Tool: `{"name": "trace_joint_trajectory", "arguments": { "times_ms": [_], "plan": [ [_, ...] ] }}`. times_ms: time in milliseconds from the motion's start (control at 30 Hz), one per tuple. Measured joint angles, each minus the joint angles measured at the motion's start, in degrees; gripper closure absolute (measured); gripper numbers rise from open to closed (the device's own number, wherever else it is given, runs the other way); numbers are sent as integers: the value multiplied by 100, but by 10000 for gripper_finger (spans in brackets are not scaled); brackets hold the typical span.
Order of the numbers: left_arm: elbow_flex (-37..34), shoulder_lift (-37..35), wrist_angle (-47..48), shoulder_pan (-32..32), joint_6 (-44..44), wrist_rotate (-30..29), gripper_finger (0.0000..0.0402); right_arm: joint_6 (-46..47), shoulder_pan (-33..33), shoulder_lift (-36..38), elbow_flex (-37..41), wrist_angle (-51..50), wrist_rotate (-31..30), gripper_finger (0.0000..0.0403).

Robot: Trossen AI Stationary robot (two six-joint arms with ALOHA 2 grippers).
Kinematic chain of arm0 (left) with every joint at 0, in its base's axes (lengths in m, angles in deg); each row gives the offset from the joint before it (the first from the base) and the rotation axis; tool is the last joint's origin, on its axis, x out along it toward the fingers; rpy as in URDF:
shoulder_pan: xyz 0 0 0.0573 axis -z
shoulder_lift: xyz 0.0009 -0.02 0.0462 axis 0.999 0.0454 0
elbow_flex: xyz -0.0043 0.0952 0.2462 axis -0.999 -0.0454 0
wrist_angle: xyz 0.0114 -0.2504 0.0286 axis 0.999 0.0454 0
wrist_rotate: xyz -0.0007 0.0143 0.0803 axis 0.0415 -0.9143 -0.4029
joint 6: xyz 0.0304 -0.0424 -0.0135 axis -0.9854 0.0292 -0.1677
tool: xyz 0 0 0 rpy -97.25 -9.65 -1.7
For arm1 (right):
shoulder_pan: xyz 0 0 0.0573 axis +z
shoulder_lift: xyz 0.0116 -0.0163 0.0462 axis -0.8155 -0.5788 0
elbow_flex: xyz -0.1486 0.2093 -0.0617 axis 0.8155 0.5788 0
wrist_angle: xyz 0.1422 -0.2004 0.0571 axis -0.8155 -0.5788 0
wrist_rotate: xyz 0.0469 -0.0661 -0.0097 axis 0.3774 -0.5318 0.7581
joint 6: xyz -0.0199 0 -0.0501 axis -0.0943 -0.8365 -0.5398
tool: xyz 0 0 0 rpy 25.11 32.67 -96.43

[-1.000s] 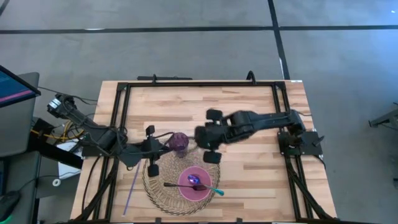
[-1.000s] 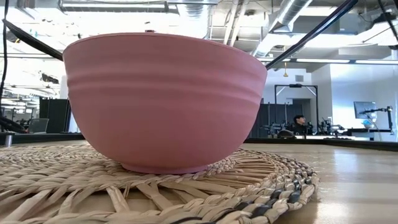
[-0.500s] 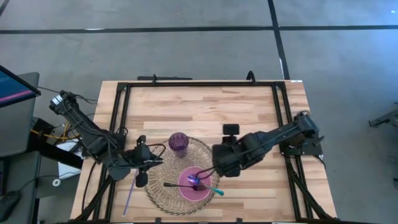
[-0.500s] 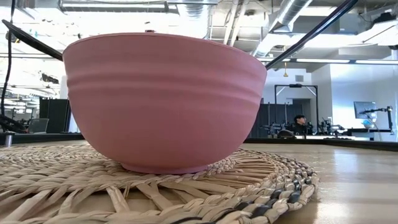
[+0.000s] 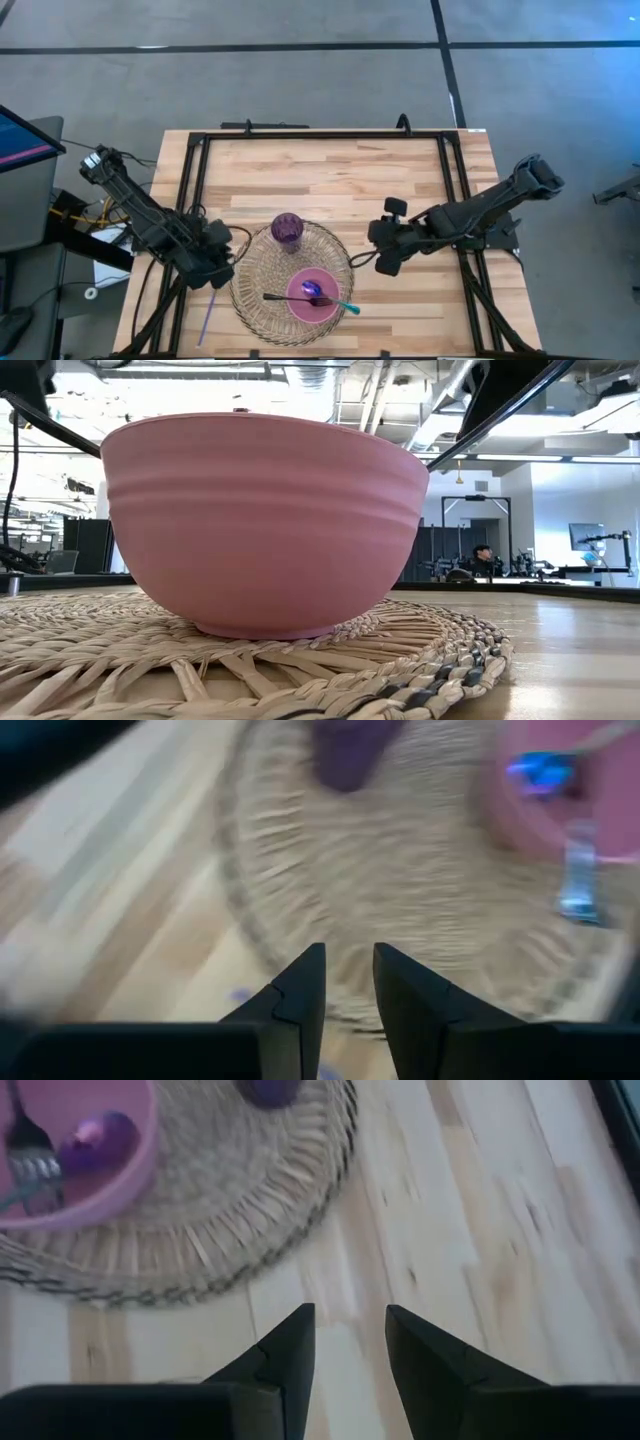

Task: Pick & Place Utensil
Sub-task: Put the purple straw into the purple cup

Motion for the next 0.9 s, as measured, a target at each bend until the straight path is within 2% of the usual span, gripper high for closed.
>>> {"name": "trace_joint_trajectory", "arguments": {
  "times_ms": [100,200,367,567,700,900],
  "plan": [
    [0,120,463,-38,638,-81,314,-294,-2,265,548,808,0,285],
    [0,281,476,-160,798,-111,314,-473,-17,367,864,1333,3,285],
    [0,633,492,-345,818,152,305,-476,-22,390,972,1400,222,285],
    [-35,1119,478,-367,925,232,271,-632,-22,390,972,1540,519,285],
    [-448,1319,475,-369,1207,306,247,-896,-41,390,972,1614,614,285],
    [-1465,1351,159,-301,2347,1044,224,-1512,-50,390,972,1630,607,285]
  ]
}}
